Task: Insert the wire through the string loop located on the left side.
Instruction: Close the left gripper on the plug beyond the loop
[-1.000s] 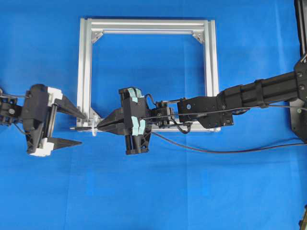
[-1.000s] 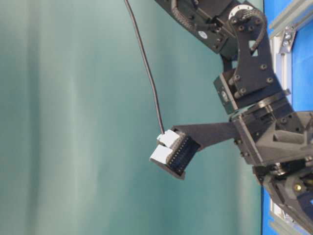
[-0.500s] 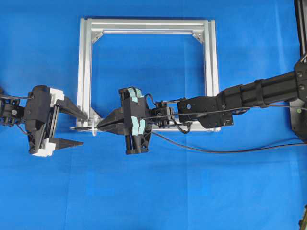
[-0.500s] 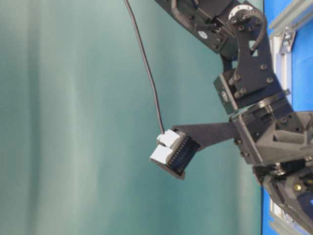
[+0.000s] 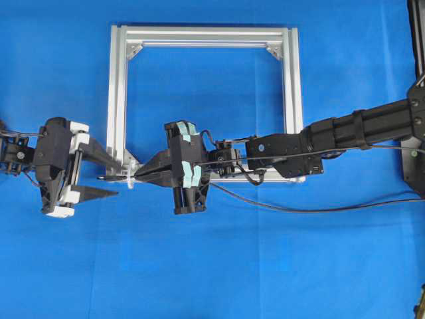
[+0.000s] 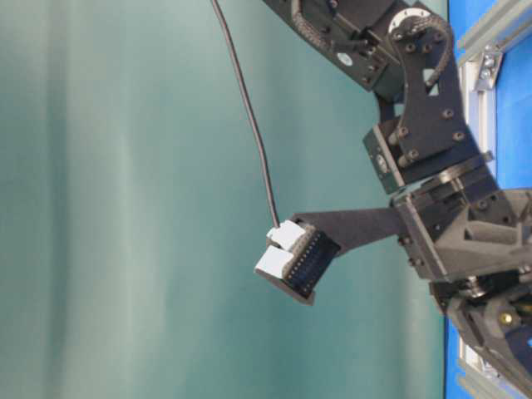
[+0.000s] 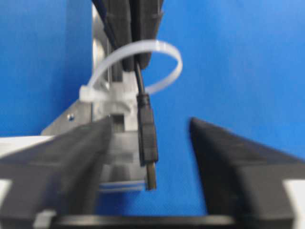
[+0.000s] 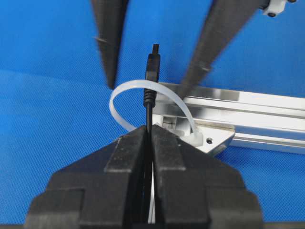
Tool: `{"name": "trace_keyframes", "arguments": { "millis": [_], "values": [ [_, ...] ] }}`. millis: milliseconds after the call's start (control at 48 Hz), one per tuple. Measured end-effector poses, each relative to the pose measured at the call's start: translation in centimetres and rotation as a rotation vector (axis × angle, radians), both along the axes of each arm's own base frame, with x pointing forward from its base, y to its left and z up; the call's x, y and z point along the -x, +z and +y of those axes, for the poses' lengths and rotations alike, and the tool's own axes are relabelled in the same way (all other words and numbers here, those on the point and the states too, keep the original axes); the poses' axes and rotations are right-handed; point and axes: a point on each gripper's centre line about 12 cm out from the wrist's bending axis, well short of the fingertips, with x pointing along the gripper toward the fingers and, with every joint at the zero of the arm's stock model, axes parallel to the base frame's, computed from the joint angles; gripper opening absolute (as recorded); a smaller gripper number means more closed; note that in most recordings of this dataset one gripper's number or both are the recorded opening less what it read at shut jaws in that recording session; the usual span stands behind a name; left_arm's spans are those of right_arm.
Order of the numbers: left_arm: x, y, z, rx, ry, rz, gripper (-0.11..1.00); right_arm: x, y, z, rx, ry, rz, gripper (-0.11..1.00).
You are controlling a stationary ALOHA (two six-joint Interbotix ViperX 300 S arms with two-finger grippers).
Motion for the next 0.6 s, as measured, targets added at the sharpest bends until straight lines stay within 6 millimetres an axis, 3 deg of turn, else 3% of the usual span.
{"name": "trace_keyframes", "arguments": {
  "millis": [83, 125, 604],
  "values": [
    [-0.09, 0.06, -0.02, -0.001, -0.001, -0.002, 0.13, 0.0, -0.08, 0.01, 0.001, 0.001, 0.001, 0.0],
    [-0.09, 0.02, 0.06, -0.001, 0.002, 0.001, 0.08, 0.0, 0.0, 0.08, 0.001, 0.002, 0.0, 0.0],
    [-0.04, -0.11, 0.09, -0.003, 0.004, 0.023, 0.08, 0.0, 0.0, 0.03, 0.005, 0.004, 0.0, 0.0]
  ]
}}
